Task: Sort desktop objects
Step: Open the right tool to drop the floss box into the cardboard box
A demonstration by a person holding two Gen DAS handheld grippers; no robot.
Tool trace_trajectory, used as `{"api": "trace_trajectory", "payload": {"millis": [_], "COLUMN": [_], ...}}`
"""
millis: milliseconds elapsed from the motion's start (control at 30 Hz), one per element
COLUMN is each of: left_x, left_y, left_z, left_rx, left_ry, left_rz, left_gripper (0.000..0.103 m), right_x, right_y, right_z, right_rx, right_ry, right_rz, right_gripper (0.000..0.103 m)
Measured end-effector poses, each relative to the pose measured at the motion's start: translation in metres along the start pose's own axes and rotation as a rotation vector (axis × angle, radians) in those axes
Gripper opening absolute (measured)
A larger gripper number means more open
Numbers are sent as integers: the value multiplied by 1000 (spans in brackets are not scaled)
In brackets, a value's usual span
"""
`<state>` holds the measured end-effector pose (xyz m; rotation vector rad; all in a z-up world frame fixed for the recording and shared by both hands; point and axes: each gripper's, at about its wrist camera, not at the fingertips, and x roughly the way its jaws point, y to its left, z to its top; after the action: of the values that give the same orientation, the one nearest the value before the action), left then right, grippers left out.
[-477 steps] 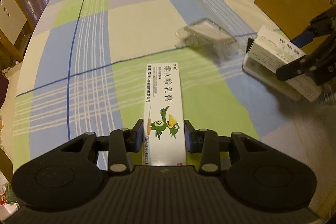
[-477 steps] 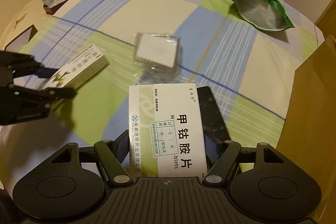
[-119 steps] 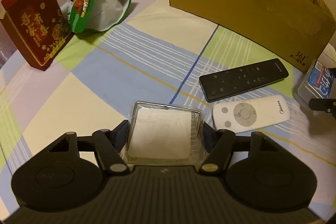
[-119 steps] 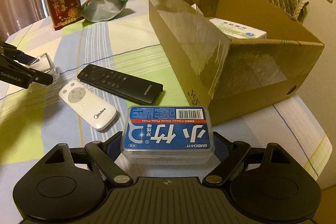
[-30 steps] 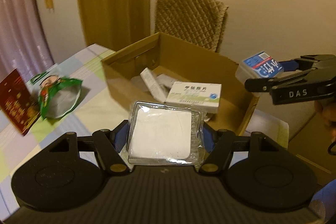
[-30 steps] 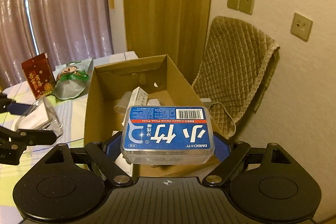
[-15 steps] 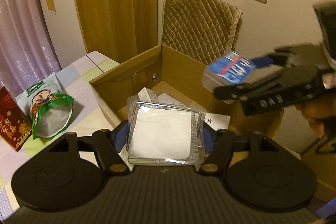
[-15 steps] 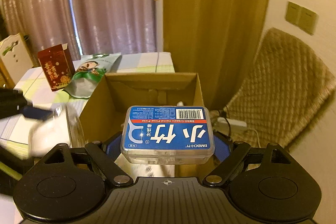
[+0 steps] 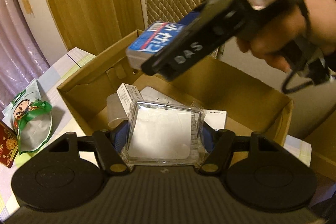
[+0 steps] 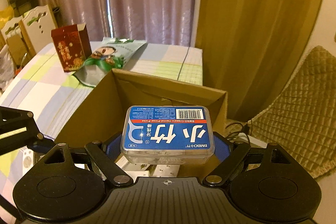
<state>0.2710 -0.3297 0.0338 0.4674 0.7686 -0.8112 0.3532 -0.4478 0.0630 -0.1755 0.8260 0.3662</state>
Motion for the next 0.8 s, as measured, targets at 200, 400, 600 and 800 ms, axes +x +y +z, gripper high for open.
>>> {"api": "trace_trajectory", "payload": {"millis": [200,400,600,800], "left_x": [20,31,33,29], "left_y": [-3,-1,2,5], "left_z": [-3,-6,-6,-6], "left_rx": [44,44,35,37], "left_ry": [38,49,42,40], "left_rz": [2,-10,-23,-7], "left_gripper": [66,66,72,76], "right_x": [21,34,40,49], "right_y": [0,1,-3,-2], "right_z": [4,5,4,3], "right_rx": [-37,-49,-42,-47], "right_ry": [37,64,80,106], "right_rz": [30,43,43,47], "right_gripper": [86,86,86,86]}}
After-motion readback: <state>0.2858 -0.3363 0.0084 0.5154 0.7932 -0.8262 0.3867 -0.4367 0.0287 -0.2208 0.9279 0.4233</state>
